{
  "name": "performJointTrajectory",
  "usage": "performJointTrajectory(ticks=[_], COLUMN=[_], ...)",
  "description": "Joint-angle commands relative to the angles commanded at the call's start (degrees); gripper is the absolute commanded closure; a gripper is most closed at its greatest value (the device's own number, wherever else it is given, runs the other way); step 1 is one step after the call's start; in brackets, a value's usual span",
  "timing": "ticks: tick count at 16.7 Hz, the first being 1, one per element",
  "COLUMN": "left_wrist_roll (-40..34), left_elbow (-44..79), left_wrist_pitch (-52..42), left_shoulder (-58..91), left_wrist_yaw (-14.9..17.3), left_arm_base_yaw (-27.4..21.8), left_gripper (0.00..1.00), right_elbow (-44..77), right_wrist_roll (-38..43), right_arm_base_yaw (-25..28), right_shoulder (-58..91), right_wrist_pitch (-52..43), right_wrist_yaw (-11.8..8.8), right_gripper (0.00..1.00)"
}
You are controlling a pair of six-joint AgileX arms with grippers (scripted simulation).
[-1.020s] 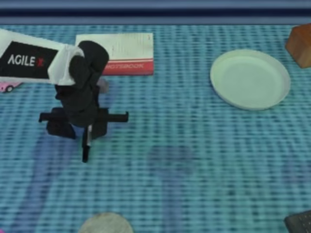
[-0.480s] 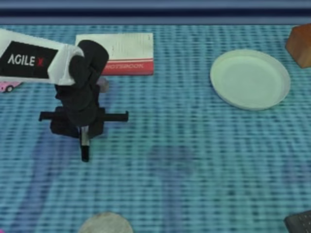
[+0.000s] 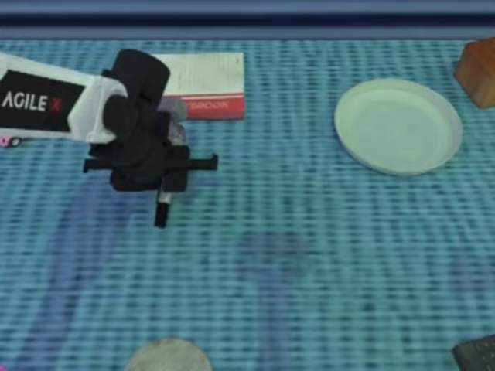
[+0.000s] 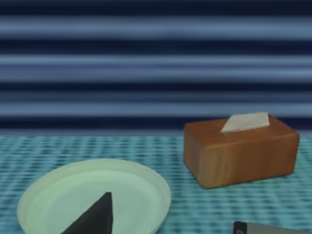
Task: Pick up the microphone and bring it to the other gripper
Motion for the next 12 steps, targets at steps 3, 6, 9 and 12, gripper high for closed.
performJointTrajectory(ticks=[3, 6, 9, 12], left_wrist_roll=[2.69, 5.81, 8.93, 11.77], left_elbow=[-4.04, -9.13, -14.01, -17.95], left_wrist_pitch=[14.97, 32.7, 49.59, 61.99], left_shoulder=[-2.51, -5.73, -9.46, -13.6], left_wrist_yaw=[4.94, 10.59, 16.05, 20.62], left_arm_base_yaw=[0.48, 1.01, 1.53, 2.02], left_gripper=[1.0, 1.0, 1.0, 1.0], right_elbow=[0.0, 0.0, 0.0, 0.0], right_wrist_roll=[0.0, 0.0, 0.0, 0.0], right_arm_base_yaw=[0.0, 0.0, 0.0, 0.0], right_shoulder=[0.0, 0.0, 0.0, 0.0], right_wrist_pitch=[0.0, 0.0, 0.0, 0.0], right_wrist_yaw=[0.0, 0.0, 0.0, 0.0], right_gripper=[0.0, 0.0, 0.0, 0.0])
